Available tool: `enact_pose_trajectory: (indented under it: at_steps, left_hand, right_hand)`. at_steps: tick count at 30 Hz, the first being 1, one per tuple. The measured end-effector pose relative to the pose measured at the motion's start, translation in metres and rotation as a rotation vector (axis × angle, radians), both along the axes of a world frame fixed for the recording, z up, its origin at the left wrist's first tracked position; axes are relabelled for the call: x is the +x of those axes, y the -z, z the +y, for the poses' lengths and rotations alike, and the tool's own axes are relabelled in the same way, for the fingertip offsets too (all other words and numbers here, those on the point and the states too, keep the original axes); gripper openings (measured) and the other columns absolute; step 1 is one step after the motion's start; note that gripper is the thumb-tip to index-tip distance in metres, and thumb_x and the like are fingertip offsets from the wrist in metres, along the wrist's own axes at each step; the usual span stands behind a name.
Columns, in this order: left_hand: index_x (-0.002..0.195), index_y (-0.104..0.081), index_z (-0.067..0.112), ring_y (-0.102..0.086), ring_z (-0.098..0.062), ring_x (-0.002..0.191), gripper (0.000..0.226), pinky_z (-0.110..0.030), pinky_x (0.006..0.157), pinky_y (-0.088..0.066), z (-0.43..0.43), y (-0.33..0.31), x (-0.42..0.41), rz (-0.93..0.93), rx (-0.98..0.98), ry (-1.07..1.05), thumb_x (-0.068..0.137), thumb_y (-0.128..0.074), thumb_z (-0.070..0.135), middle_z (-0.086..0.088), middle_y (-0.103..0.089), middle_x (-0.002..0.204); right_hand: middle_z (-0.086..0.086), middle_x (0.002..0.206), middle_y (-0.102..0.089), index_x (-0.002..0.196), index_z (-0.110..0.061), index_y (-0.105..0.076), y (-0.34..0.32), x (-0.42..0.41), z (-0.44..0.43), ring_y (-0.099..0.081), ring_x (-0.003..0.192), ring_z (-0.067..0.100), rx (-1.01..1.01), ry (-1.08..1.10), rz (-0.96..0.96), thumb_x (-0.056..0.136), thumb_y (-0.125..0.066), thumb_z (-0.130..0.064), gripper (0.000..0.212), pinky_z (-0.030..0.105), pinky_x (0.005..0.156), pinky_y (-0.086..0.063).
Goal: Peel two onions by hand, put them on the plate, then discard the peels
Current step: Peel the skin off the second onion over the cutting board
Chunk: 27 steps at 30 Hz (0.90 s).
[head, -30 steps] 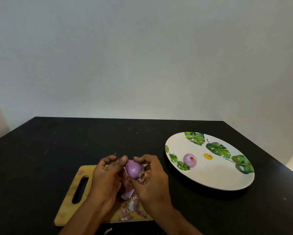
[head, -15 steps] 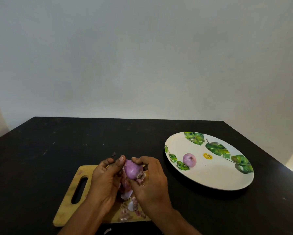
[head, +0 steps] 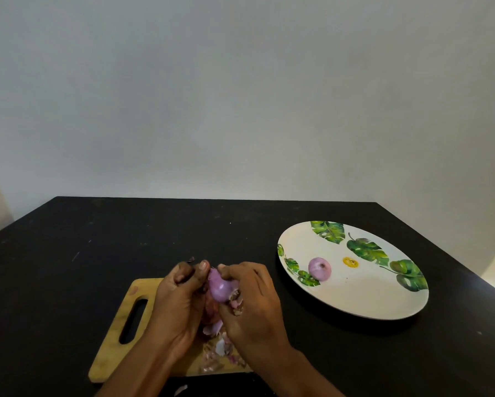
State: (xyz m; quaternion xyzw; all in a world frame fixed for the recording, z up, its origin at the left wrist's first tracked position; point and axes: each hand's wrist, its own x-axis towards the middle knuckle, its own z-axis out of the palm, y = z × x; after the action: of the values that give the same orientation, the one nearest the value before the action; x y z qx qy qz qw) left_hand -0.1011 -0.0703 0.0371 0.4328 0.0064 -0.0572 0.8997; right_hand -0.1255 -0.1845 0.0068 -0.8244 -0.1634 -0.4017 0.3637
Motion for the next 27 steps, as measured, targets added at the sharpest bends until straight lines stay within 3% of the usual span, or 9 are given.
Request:
enact_pose_trajectory:
  at_steps: [3, 5, 7, 12, 16, 20, 23, 27]
  left_hand:
    - [0.061, -0.052, 0.012, -0.062, -0.020, 0.071, 0.021, -0.036, 0.069, -0.051, -0.002, -0.001, -0.001, -0.010, 0.006, -0.053, 0.081, -0.055, 0.006, -0.011, -0.062, 0.073]
    - [0.058, -0.053, 0.014, -0.064, -0.019, 0.070, 0.026, -0.033, 0.065, -0.052, -0.003, 0.001, -0.001, -0.024, 0.059, -0.103, 0.082, -0.056, 0.006, -0.010, -0.063, 0.072]
    - [0.067, -0.048, 0.012, -0.063, -0.021, 0.073, 0.016, -0.034, 0.063, -0.050, -0.005, 0.002, -0.001, -0.025, 0.122, -0.128, 0.073, -0.063, 0.012, -0.012, -0.062, 0.077]
    - [0.092, -0.050, 0.012, -0.065, -0.020, 0.075, 0.034, -0.032, 0.058, -0.052, -0.004, 0.005, 0.001, 0.065, 0.071, -0.096, 0.063, -0.068, 0.014, -0.011, -0.065, 0.088]
    - [0.091, -0.050, 0.009, -0.065, -0.020, 0.074, 0.031, -0.029, 0.054, -0.057, -0.003, 0.005, 0.003, 0.092, -0.034, -0.059, 0.064, -0.065, 0.009, -0.011, -0.065, 0.085]
    - [0.087, -0.049, 0.009, -0.064, -0.020, 0.069, 0.024, -0.030, 0.048, -0.056, -0.001, 0.003, 0.003, 0.096, -0.059, -0.021, 0.067, -0.062, 0.008, -0.009, -0.065, 0.077]
    - [0.086, -0.051, 0.009, -0.065, -0.021, 0.069, 0.022, -0.035, 0.053, -0.059, 0.000, 0.002, 0.004, 0.101, -0.051, 0.008, 0.067, -0.061, 0.007, -0.008, -0.065, 0.075]
    - [0.086, -0.052, 0.008, -0.066, -0.014, 0.056, 0.021, -0.027, 0.048, -0.055, 0.001, 0.002, 0.005, 0.081, -0.034, 0.010, 0.067, -0.060, 0.007, -0.006, -0.066, 0.067]
  right_hand:
    - [-0.011, 0.109, -0.056, 0.096, -0.042, -0.045, -0.013, -0.008, 0.003, -0.052, 0.098, -0.004, 0.178, -0.061, 0.259, 0.074, -0.080, -0.016, 0.048, 0.001, 0.086, -0.039]
    - [-0.016, 0.106, -0.056, 0.093, -0.043, -0.043, -0.015, -0.008, 0.003, -0.056, 0.098, -0.001, 0.300, -0.100, 0.405, 0.074, -0.081, -0.016, 0.051, 0.004, 0.081, -0.043]
    - [-0.018, 0.103, -0.056, 0.093, -0.042, -0.045, -0.013, -0.006, 0.002, -0.059, 0.097, 0.000, 0.358, -0.076, 0.417, 0.072, -0.083, -0.015, 0.051, 0.006, 0.078, -0.046]
    - [-0.021, 0.103, -0.056, 0.095, -0.040, -0.046, -0.012, -0.007, 0.004, -0.059, 0.098, -0.001, 0.386, -0.083, 0.419, 0.071, -0.084, -0.016, 0.051, 0.007, 0.079, -0.046]
    - [-0.013, 0.105, -0.059, 0.098, -0.036, -0.048, -0.015, -0.009, 0.004, -0.060, 0.097, 0.002, 0.426, -0.113, 0.434, 0.070, -0.084, -0.014, 0.051, 0.009, 0.081, -0.048]
    - [-0.010, 0.102, -0.062, 0.099, -0.030, -0.050, -0.016, -0.008, 0.002, -0.058, 0.096, -0.006, 0.485, -0.155, 0.488, 0.067, -0.086, -0.012, 0.051, 0.009, 0.078, -0.048]
    - [-0.006, 0.102, -0.066, 0.101, -0.027, -0.051, -0.014, -0.003, -0.001, -0.064, 0.094, 0.001, 0.555, -0.204, 0.548, 0.063, -0.088, -0.008, 0.057, 0.017, 0.081, -0.053]
    - [-0.004, 0.101, -0.067, 0.102, -0.027, -0.051, -0.012, 0.002, -0.006, -0.067, 0.095, 0.009, 0.596, -0.225, 0.583, 0.060, -0.089, -0.005, 0.061, 0.023, 0.084, -0.055]
